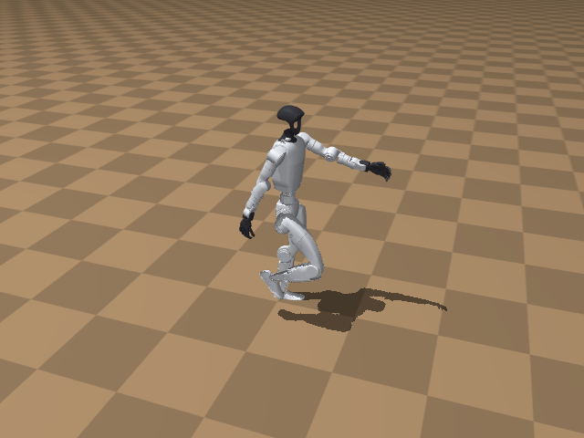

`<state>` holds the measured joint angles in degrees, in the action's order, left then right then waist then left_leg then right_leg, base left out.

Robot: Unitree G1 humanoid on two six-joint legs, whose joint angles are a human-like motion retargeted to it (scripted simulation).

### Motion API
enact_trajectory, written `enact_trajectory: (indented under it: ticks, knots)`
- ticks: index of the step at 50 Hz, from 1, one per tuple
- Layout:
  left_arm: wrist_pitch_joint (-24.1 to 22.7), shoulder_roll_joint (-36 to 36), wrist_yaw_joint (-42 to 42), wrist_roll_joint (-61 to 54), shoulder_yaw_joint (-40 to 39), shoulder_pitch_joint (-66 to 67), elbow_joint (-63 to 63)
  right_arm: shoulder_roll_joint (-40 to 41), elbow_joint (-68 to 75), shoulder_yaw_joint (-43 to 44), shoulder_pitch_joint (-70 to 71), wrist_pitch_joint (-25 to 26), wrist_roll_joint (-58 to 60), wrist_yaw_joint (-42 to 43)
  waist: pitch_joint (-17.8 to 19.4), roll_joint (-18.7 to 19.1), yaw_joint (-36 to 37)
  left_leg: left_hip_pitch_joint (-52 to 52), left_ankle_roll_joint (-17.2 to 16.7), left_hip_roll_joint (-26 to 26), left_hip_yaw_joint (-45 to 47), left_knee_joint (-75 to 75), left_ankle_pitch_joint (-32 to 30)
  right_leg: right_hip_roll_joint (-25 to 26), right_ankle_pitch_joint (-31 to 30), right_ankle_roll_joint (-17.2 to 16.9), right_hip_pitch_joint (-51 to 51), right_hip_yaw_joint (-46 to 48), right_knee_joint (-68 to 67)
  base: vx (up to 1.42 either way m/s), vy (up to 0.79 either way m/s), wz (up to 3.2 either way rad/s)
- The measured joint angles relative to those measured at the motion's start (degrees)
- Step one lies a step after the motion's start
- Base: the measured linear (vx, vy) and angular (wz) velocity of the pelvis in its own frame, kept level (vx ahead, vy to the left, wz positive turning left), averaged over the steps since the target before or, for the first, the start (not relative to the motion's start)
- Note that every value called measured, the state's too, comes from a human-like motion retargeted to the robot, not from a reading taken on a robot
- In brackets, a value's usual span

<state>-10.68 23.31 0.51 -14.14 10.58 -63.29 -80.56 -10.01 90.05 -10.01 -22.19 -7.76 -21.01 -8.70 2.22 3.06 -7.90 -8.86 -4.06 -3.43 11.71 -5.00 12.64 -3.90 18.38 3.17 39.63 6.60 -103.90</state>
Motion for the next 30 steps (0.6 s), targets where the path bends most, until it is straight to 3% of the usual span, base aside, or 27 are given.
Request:
enact_trajectory:
  ticks: [5,10,14,15,18,20,22,24,27,30]
  knots:
    - [-0.8,1.3,2.7,1.4,1.7,-5.1,2.3,-0.8,1.1,0.1,-2.8,0.3,-0.9,-3.4,-1.9,0.8,-2.6,-1.8,-0.3,-0.1,-2.2,0.0,2.5,-1.9,2.3,0.3,1.7,2.1,16.7,0.48,-0.03,0.44]
    - [-2.3,-1.8,3.2,-0.2,0.8,-1.5,3.2,-1.7,2.4,2.8,3.0,0.1,-0.9,-1.5,-3.5,0.2,-2.1,-4.9,-1.6,1.4,-3.1,0.1,4.2,-5.2,0.5,-2.3,-10.2,9.0,55.4,0.54,-0.06,0.25]
    - [-3.1,-6.9,0.7,-4.9,-0.4,8.0,4.1,-2.4,4.8,5.8,15.1,1.3,-0.2,4.9,0.4,-2.3,1.3,-11.6,-0.2,4.0,-3.1,3.1,5.9,-2.7,-12.1,-8.2,-31.6,11.7,95.7,0.64,-0.13,-0.17]
    - [-3.0,-8.1,0.7,-5.0,-0.5,11.2,3.9,-2.5,5.2,6.2,18.4,1.6,0.1,6.3,1.1,-3.2,3.1,-12.9,0.9,4.8,-2.6,4.3,5.7,-2.2,-15.6,-9.0,-35.2,10.6,100.9,0.64,-0.19,-1.06]
    - [-2.9,-11.0,2.7,-0.1,0.3,24.3,1.7,-1.8,5.1,3.9,29.2,-0.3,-6.2,9.6,3.8,-6.2,9.9,-14.6,4.4,6.8,1.3,14.2,2.5,-2.9,-17.3,-10.0,-43.8,5.5,106.1,0.64,-0.21,-1.50]
    - [-0.8,-12.1,7.2,4.2,0.9,34.3,-0.8,-1.1,3.8,2.7,36.4,-0.7,-9.9,11.1,4.7,-9.4,13.4,-7.7,4.8,7.1,4.3,33.8,4.9,-5.5,-16.4,-10.5,-46.9,2.6,106.2,0.55,-0.19,-1.09]
    - [-0.2,-13.2,12.5,4.4,2.1,44.5,-3.4,-1.5,0.7,4.7,43.1,-2.4,-10.1,13.3,-1.4,-10.0,13.7,13.1,6.6,2.0,5.4,64.3,12.5,-5.4,-15.4,-9.0,-41.3,2.1,105.0,0.43,-0.09,-0.08]
    - [-1.0,-13.9,14.0,3.6,2.9,53.6,-6.8,-2.1,-2.7,6.3,49.9,-4.5,-10.8,15.4,-3.4,-11.0,15.7,25.3,10.1,-1.3,6.5,83.6,18.8,-5.8,-14.1,-8.5,-39.5,0.9,104.4,0.49,-0.02,-0.36]
    - [-2.2,-14.4,15.8,1.7,3.1,66.4,-11.4,-3.3,-6.2,4.8,59.7,-7.6,-13.4,17.1,-3.6,-12.7,19.8,37.4,13.4,-2.9,7.1,101.3,24.9,-6.9,-12.3,-8.3,-39.6,-1.8,103.1,0.55,0.02,-0.72]
    - [-2.5,-14.1,17.1,-0.9,2.1,78.8,-12.9,-4.9,-7.7,0.9,68.2,-10.0,-15.0,19.0,-3.6,-13.6,22.9,47.3,13.2,-2.6,6.0,109.2,26.4,-7.5,-10.9,-8.2,-40.6,-3.4,102.2,0.55,0.05,-0.54]
